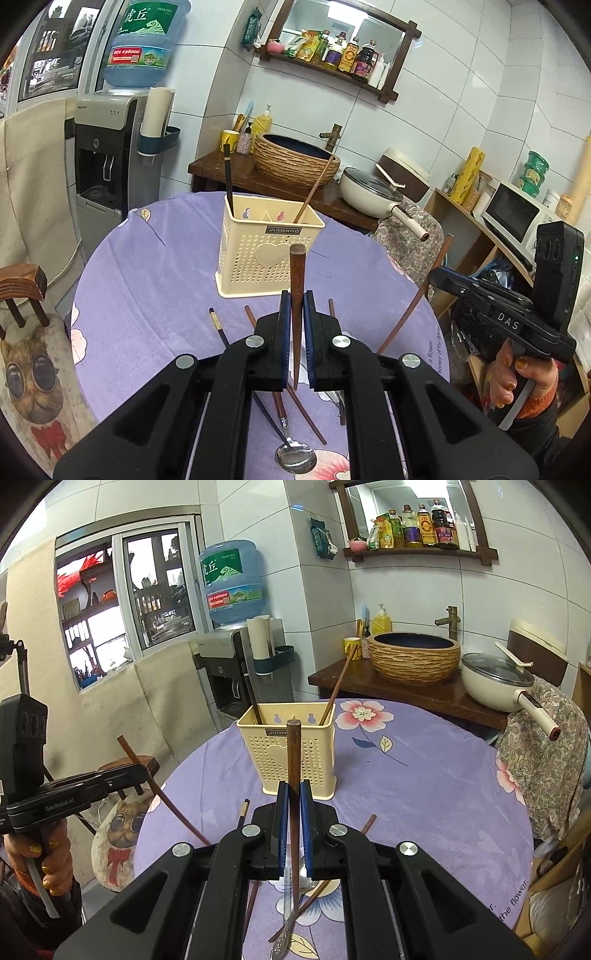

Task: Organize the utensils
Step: 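Lift both held chopsticks and carry them over the beige utensil holder, then drop the chopsticks into the holder, open both tools and withdraw, then close the right tool around the silver spoons while the left tool approaches the wooden spoon, then grasp the dark wooden spoon with the left tool while the right tool holds the silver spoons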

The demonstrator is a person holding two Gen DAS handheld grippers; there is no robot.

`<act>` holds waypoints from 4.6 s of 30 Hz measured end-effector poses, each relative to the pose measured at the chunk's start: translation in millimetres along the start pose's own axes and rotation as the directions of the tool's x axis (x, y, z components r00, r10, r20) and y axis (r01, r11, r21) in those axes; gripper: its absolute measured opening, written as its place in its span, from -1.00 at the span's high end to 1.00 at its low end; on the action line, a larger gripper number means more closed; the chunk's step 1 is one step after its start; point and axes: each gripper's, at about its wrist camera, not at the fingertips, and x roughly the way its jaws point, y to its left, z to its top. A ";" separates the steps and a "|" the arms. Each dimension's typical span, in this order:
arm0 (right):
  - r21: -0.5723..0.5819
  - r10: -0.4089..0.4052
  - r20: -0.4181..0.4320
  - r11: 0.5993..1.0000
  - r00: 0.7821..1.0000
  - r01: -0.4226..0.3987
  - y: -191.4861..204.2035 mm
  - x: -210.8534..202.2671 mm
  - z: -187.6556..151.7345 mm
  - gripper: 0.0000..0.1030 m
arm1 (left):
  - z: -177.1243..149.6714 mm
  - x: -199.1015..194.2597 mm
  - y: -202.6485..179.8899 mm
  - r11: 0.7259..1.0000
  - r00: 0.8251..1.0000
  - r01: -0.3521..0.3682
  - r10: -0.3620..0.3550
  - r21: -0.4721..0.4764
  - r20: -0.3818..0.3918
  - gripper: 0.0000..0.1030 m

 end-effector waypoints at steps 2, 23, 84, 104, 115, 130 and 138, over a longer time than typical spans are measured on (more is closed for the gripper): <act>-0.005 0.002 -0.002 1.000 1.000 -0.002 1.1 0.9 2.5 0.86 | 2.4 -0.5 0.0 1.000 1.000 -0.002 0.002 0.000 0.005 0.87; -0.007 -0.052 0.204 0.998 0.977 0.055 12.6 1.4 122.0 0.86 | 139.2 -5.0 -12.6 0.997 0.987 -0.068 0.065 0.019 0.149 0.87; 0.026 -0.103 -0.203 0.994 0.974 0.110 -0.2 120.4 -67.1 -0.03 | -48.9 111.1 78.1 0.959 0.950 -0.261 0.235 -0.111 -0.208 -0.60; 0.011 -0.133 -0.343 0.989 0.930 0.146 9.3 163.7 -114.8 0.12 | -90.8 114.2 83.9 0.949 0.927 -0.301 0.268 -0.096 -0.263 -0.60; -0.007 -0.149 -0.349 0.988 0.925 0.156 11.9 162.6 -117.4 0.21 | -92.8 118.9 68.9 0.957 0.928 -0.284 0.258 -0.063 -0.269 -0.60; 0.063 -0.105 -0.322 0.989 0.941 0.131 2.4 153.0 -116.9 0.30 | -106.2 131.3 27.8 0.981 0.925 -0.180 0.194 0.071 -0.328 -0.09; 0.072 -0.077 -0.295 0.992 0.952 0.103 3.4 147.9 -115.0 0.42 | -112.4 149.0 10.5 0.981 0.914 -0.149 0.184 0.122 -0.361 0.15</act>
